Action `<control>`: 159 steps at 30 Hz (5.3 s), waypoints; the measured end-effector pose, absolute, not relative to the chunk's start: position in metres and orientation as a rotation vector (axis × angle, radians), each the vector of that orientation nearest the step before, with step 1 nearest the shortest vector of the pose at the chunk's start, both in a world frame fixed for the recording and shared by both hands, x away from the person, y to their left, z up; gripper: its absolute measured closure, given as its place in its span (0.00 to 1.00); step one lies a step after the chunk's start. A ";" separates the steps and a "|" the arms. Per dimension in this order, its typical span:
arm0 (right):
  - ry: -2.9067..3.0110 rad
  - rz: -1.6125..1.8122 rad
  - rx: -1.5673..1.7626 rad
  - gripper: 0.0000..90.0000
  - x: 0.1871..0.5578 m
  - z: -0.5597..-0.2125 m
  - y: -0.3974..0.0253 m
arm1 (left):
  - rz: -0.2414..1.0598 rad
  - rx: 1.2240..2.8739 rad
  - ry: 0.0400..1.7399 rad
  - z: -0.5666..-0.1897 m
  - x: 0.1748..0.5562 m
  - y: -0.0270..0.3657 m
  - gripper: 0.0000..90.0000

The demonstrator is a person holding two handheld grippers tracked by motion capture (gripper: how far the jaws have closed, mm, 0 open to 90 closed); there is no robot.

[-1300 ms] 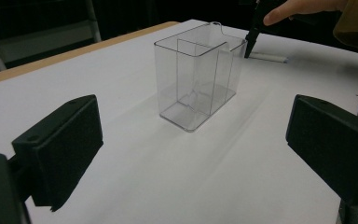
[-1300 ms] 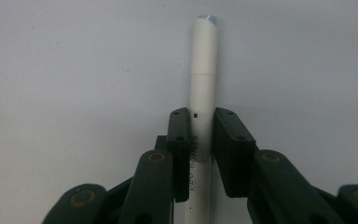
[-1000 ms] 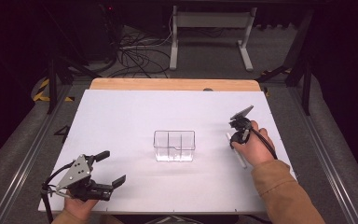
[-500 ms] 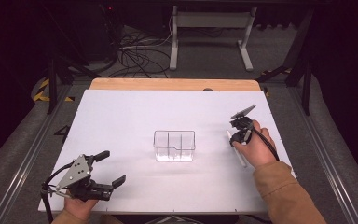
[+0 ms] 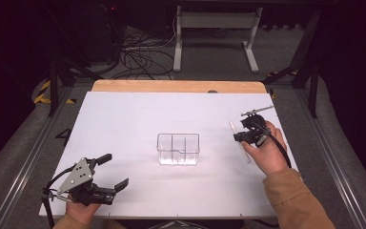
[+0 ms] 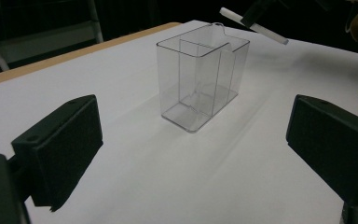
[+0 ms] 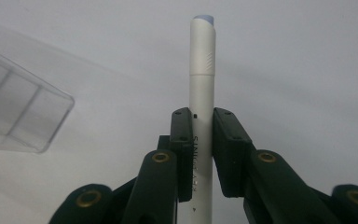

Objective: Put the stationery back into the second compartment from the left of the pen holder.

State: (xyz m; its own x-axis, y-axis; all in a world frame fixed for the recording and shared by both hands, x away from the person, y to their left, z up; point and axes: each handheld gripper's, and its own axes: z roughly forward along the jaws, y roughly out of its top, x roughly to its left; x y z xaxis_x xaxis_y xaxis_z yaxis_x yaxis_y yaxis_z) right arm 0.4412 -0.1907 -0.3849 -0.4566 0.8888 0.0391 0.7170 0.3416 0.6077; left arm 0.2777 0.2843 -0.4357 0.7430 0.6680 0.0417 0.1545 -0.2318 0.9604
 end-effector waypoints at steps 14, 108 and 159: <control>2.263 1.115 1.194 0.88 0.427 -0.366 -0.190 | 0.546 1.767 0.648 -0.436 0.278 0.284 0.05; 2.143 1.818 0.608 0.88 0.410 -0.402 -0.060 | 0.521 1.771 0.639 -0.436 0.278 0.284 0.05; 2.157 1.631 0.592 0.22 0.390 -0.377 -0.081 | 0.528 1.760 0.643 -0.435 0.277 0.285 0.05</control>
